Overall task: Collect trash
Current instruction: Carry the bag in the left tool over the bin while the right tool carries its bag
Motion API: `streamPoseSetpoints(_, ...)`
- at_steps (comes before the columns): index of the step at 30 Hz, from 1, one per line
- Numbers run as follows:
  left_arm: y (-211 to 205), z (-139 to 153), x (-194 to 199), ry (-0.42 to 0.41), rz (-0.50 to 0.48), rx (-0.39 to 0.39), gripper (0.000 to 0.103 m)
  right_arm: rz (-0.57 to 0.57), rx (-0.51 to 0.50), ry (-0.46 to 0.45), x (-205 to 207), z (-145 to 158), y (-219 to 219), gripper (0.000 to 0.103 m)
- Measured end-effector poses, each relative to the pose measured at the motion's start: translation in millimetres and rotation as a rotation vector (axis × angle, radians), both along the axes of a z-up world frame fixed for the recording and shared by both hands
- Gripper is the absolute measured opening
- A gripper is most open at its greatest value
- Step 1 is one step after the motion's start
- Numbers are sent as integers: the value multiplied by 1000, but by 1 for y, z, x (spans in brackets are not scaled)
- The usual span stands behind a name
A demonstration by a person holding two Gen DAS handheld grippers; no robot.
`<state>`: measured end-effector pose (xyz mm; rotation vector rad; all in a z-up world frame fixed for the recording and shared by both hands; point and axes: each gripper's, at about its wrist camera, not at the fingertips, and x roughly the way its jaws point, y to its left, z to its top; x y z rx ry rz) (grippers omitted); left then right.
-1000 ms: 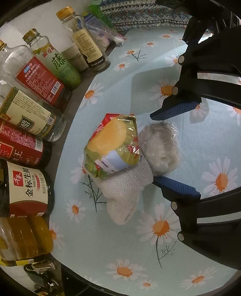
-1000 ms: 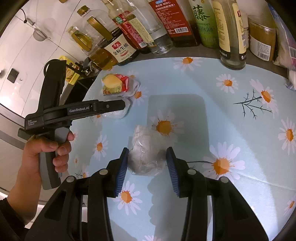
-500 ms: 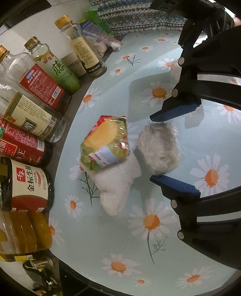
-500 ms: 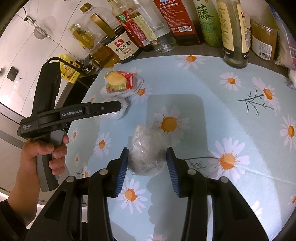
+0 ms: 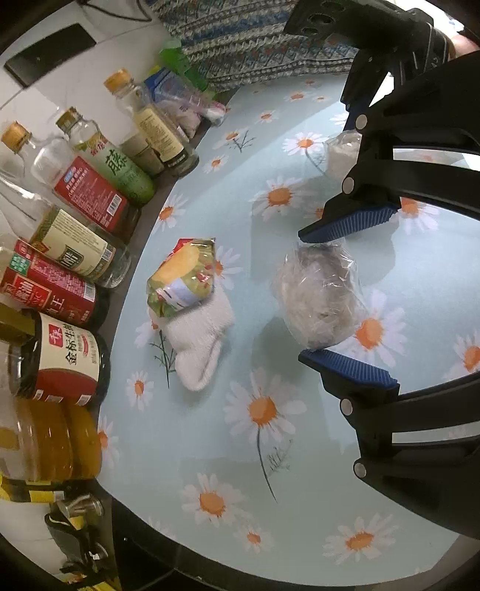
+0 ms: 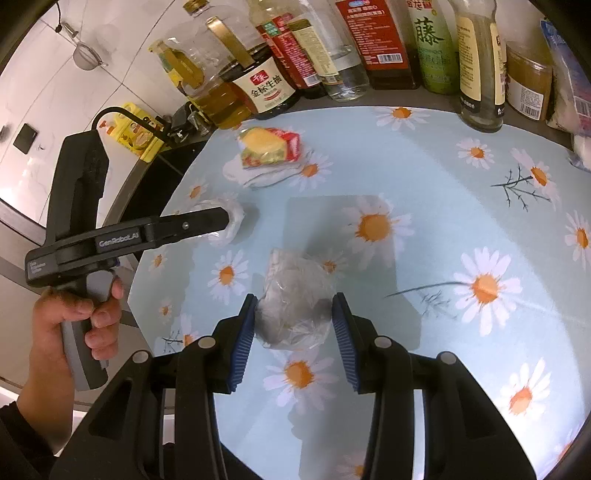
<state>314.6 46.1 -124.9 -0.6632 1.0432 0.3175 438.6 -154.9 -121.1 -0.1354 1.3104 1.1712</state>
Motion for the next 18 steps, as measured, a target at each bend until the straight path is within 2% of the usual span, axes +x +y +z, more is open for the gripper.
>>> streamPoseSetpoints(18, 3, 18, -107, -69, -43, -26, 57, -45, -22, -41, -99, 24, 7, 42)
